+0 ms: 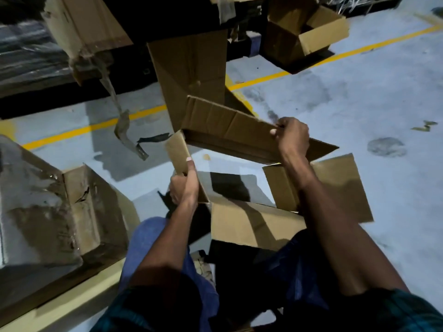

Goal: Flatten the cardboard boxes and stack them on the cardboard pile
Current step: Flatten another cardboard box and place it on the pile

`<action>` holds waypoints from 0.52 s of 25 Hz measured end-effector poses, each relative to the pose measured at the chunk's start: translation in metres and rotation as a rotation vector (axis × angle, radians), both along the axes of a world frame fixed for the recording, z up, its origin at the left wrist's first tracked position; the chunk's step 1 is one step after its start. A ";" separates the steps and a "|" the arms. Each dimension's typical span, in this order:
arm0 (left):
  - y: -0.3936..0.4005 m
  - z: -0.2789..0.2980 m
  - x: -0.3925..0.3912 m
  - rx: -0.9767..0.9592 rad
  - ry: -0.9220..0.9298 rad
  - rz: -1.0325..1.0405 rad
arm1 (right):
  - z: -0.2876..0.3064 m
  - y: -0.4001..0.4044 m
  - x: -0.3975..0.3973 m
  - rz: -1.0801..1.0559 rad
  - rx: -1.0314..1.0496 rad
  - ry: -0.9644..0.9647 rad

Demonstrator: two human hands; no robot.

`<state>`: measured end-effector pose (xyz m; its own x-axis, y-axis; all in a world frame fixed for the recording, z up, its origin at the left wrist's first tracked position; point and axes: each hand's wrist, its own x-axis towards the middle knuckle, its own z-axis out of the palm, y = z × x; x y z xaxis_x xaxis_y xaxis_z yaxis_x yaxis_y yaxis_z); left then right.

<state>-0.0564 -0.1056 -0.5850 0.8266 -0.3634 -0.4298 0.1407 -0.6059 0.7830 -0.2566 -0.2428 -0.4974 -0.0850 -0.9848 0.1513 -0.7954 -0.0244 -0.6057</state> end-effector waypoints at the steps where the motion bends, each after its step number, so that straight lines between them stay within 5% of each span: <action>1: -0.001 -0.001 -0.001 -0.040 -0.003 -0.012 | 0.001 -0.002 -0.008 -0.050 -0.019 -0.036; 4: -0.002 -0.002 -0.006 -0.247 0.131 -0.042 | 0.003 -0.008 -0.030 -0.147 0.002 -0.138; 7: -0.005 -0.004 -0.005 -0.232 0.349 -0.044 | -0.003 -0.006 -0.044 -0.153 -0.017 -0.212; 13: -0.007 -0.008 -0.003 -0.265 0.398 -0.111 | -0.004 0.009 -0.024 -0.136 -0.065 -0.244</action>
